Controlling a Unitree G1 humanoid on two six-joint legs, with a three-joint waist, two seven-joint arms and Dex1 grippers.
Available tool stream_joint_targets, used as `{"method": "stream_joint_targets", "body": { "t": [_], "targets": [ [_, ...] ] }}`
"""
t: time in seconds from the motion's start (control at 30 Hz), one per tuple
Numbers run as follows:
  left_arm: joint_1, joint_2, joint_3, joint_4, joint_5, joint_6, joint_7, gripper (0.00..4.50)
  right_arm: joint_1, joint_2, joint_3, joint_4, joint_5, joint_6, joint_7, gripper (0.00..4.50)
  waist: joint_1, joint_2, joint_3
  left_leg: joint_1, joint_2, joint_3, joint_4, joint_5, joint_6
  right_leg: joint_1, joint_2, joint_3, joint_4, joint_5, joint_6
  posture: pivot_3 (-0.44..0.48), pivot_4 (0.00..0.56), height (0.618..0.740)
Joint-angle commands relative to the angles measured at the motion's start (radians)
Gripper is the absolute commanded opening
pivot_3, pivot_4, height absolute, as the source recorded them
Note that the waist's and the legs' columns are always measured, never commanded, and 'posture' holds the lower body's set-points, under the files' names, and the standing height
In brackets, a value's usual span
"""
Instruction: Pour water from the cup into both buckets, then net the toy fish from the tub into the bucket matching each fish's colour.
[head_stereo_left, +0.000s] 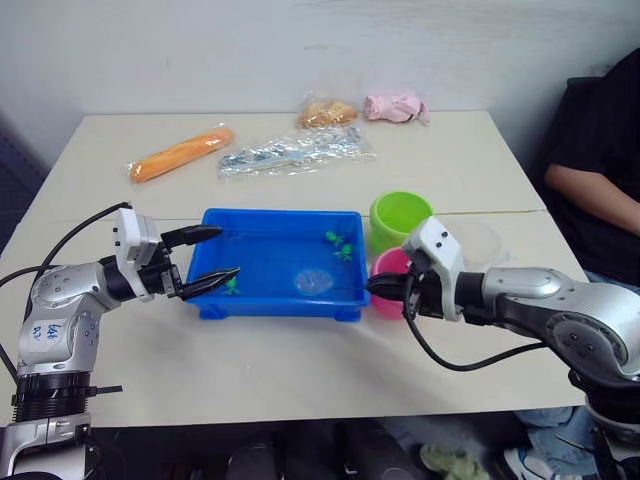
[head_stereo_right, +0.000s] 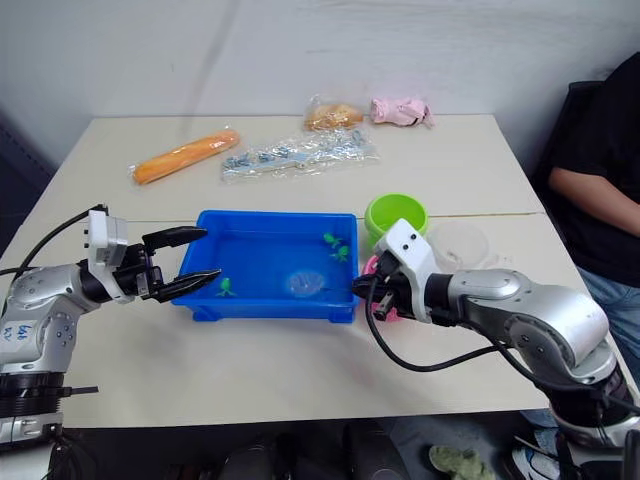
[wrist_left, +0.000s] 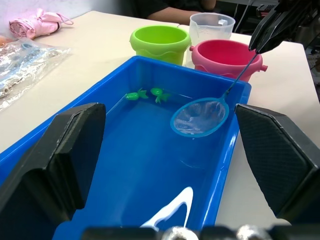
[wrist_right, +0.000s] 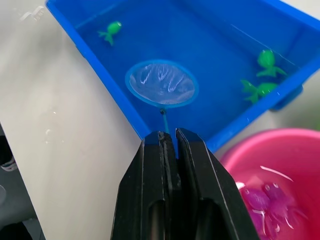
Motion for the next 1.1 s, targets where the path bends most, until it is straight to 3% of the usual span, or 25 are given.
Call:
{"method": "stream_joint_targets", "body": {
  "t": [0.03, 0.3, 0.6, 1.1],
  "targets": [
    [-0.005, 0.010, 0.007, -0.035, -0.016, -0.005, -0.003, 4.44, -0.041, 0.009, -0.008, -0.025, 0.023, 0.085, -0.021, 0.00, 0.001, 0.000, 0.000, 0.000, 0.000, 0.000, 0.000, 0.000, 0.000, 0.000, 0.000, 0.000, 0.000, 0.000, 0.000, 0.000, 0.150, 0.740],
    [-0.077, 0.031, -0.052, 0.038, 0.040, -0.036, -0.040, 4.44, -0.142, 0.140, -0.011, 0.022, -0.002, 0.252, -0.122, 0.00, 0.000, 0.000, 0.000, -0.001, 0.000, 0.000, -0.001, 0.000, 0.000, -0.001, 0.000, 0.000, -0.001, 0.000, 0.000, 0.000, 0.150, 0.740],
    [-0.106, 0.043, -0.059, 0.084, 0.044, -0.043, -0.082, 4.44, -0.192, 0.198, -0.043, 0.041, -0.047, 0.405, -0.165, 0.00, 0.000, 0.000, 0.000, -0.003, 0.000, 0.001, -0.001, 0.000, 0.000, -0.003, 0.000, 0.000, -0.002, 0.000, 0.000, 0.000, 0.150, 0.740],
    [-0.120, 0.034, -0.053, 0.087, 0.042, -0.051, -0.079, 4.44, -0.241, 0.258, -0.040, 0.118, -0.190, 0.415, -0.264, 0.00, 0.000, 0.000, 0.000, -0.004, 0.000, 0.001, -0.002, 0.000, 0.000, -0.004, 0.000, 0.000, -0.002, 0.000, 0.000, 0.000, 0.150, 0.740]
  ]
}}
